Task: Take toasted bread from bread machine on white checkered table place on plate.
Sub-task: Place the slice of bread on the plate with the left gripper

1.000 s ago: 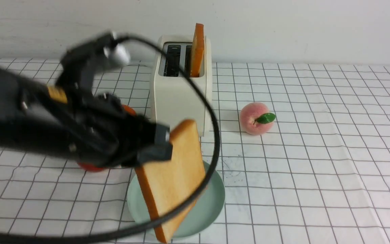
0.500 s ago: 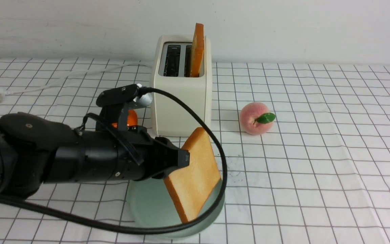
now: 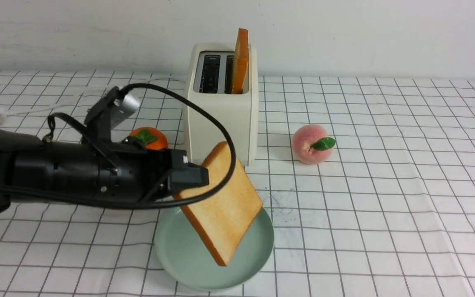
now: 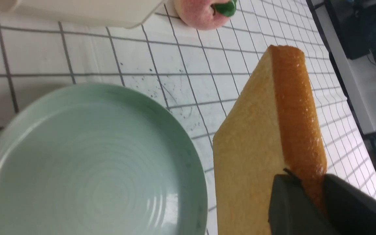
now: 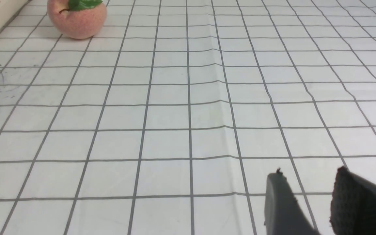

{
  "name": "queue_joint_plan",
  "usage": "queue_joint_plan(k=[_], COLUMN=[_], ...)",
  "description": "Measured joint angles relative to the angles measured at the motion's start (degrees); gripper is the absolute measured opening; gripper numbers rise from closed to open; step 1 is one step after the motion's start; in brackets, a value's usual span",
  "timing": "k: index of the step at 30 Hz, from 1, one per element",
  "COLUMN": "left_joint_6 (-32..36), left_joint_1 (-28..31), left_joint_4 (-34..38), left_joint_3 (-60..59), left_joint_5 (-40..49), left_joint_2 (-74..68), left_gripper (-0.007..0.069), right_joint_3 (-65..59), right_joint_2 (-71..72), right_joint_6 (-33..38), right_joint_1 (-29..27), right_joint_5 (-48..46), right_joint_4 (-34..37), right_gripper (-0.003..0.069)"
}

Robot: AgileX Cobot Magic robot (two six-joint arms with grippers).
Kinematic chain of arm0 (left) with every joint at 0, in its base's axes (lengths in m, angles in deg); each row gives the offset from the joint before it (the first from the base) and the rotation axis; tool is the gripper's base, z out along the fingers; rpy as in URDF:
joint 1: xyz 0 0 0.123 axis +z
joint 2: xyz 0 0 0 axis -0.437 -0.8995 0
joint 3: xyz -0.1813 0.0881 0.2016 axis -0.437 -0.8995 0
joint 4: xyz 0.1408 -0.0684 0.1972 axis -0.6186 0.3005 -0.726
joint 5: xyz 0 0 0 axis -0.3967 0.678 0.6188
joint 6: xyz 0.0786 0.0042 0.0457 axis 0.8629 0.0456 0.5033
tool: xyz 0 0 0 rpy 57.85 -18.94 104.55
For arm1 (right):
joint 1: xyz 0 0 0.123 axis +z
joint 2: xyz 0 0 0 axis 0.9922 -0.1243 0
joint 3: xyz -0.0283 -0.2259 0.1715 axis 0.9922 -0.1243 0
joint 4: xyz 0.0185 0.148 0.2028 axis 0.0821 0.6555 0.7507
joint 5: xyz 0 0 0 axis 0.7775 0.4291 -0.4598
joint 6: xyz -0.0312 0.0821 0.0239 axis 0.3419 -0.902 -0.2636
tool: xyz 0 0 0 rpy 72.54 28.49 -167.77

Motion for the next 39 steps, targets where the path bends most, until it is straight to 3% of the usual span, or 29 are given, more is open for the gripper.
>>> queue_joint_plan(k=[7,16,25,28,37,39], left_joint_6=[1.84,10.48,14.77,15.54,16.86,17.68], left_joint_1=[-0.59,-0.59,-0.59,-0.59,-0.59,-0.62], left_joint_4=[2.07,12.00,11.84,10.98,9.14,8.44], left_joint_3=[0.04,0.26,0.26,0.33,0.33,0.33], left_joint_5=[0.83,0.66,-0.27,-1.14,-4.19,-5.13], left_joint_2=[-6.18,-10.50,-12.80,-12.88,-11.04,-9.31], left_gripper=[0.0088,0.0088,0.0095,0.0148,0.0450,0.0475], right_joint_3=[0.00,0.00,0.00,0.00,0.00,0.00], right_joint_2=[0.00,0.00,0.00,0.00,0.00,0.00], right_joint_6=[0.00,0.00,0.00,0.00,0.00,0.00], right_joint_1=[0.00,0.00,0.00,0.00,0.00,0.00], right_joint_5=[0.00,0.00,0.00,0.00,0.00,0.00], right_joint_4=[0.00,0.00,0.00,0.00,0.00,0.00], right_gripper=[0.0240,0.0240,0.0240,0.0240,0.0240,0.0240])
